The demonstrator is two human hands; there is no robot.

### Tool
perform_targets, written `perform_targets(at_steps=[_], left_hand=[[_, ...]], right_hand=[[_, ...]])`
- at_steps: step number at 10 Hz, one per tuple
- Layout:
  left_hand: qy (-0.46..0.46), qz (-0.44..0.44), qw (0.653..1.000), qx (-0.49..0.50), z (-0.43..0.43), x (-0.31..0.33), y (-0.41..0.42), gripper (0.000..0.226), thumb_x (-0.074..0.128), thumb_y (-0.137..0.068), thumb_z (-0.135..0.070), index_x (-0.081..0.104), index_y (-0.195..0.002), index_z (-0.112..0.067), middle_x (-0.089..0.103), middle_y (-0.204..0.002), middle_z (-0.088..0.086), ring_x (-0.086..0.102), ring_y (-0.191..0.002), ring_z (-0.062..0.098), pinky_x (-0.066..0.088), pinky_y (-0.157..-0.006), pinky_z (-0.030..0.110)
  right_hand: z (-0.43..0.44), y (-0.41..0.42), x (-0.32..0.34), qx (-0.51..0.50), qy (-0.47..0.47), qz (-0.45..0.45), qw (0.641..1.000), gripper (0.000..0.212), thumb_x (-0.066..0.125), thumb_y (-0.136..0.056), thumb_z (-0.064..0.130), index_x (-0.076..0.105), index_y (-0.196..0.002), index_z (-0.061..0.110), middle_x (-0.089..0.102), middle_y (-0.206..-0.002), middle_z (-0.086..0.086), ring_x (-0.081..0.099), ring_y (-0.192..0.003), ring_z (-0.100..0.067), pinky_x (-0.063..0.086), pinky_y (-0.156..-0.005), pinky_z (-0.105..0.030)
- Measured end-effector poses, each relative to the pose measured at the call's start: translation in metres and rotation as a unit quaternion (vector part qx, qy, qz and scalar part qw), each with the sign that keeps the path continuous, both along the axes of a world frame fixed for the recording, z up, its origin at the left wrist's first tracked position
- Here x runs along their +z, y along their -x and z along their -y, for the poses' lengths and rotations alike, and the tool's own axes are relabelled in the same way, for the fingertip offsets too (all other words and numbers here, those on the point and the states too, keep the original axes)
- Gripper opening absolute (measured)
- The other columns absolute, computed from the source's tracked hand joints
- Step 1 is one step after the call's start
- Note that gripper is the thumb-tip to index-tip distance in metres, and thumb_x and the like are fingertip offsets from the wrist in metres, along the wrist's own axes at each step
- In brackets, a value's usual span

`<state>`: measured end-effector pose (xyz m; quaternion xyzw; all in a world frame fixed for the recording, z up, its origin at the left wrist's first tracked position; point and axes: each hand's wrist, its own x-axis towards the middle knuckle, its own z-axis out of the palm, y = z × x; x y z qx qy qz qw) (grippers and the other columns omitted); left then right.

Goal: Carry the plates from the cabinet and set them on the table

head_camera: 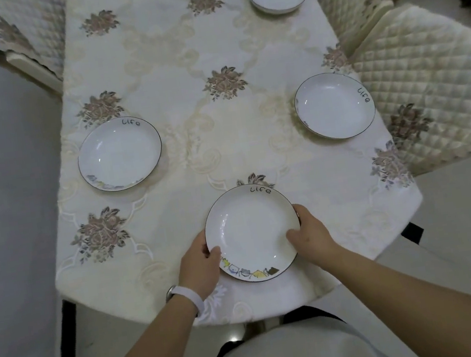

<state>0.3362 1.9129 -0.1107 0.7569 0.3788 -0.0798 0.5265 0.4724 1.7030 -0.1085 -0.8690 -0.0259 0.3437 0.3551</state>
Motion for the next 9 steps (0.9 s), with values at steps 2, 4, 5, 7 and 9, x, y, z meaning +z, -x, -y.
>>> perform_targets(at_steps=[2,4,5,7,9], left_hand=[[0.004,-0.018,0.999,0.028,0.003,-0.002,-0.001,0.043,0.059,-0.087,-0.015,0.057,-0.091,-0.058,0.072,-0.085,-0.007,0.066,-0.075,0.014,0.053,-0.068,0.023],[-0.008,-0.030,0.997,0.073,-0.003,0.014,-0.005,0.032,0.062,-0.090,-0.015,0.057,-0.119,-0.028,0.068,-0.089,-0.009,0.063,-0.075,0.010,0.047,-0.061,0.020],[-0.085,-0.007,0.996,0.035,-0.012,0.039,-0.014,0.040,0.060,-0.093,-0.019,0.051,-0.132,-0.020,0.058,-0.120,-0.002,0.057,-0.099,0.011,0.044,-0.080,0.025],[-0.284,0.113,0.943,-0.129,-0.023,0.114,-0.048,0.043,0.058,-0.092,-0.028,0.054,-0.133,-0.015,0.056,-0.131,0.002,0.051,-0.121,0.021,0.040,-0.103,0.038],[-0.445,0.201,0.849,-0.201,-0.029,0.183,-0.071,0.055,0.043,-0.085,-0.043,0.063,-0.125,-0.012,0.062,-0.126,0.014,0.057,-0.117,0.035,0.046,-0.095,0.054]], right_hand=[[0.005,-0.016,-0.003,0.050,-0.007,-0.013,0.999,0.050,0.051,-0.082,0.010,0.047,-0.130,0.021,0.064,-0.103,0.001,0.060,-0.091,-0.023,0.047,-0.073,-0.032],[0.013,-0.045,0.009,0.074,0.007,0.003,0.997,0.039,0.054,-0.088,0.022,0.050,-0.126,0.020,0.064,-0.082,0.005,0.062,-0.070,-0.012,0.047,-0.062,-0.028],[0.014,-0.064,0.031,0.077,0.009,0.058,0.995,0.040,0.055,-0.091,0.029,0.050,-0.130,0.020,0.062,-0.089,0.006,0.061,-0.074,-0.012,0.049,-0.069,-0.030],[0.006,-0.088,0.103,0.175,0.038,0.248,0.952,0.048,0.050,-0.095,0.045,0.048,-0.138,0.024,0.055,-0.132,0.003,0.052,-0.118,-0.017,0.042,-0.088,-0.033],[-0.005,-0.075,0.184,0.214,0.059,0.433,0.874,0.047,0.049,-0.096,0.045,0.052,-0.134,0.018,0.054,-0.134,0.000,0.046,-0.122,-0.022,0.039,-0.095,-0.036]])
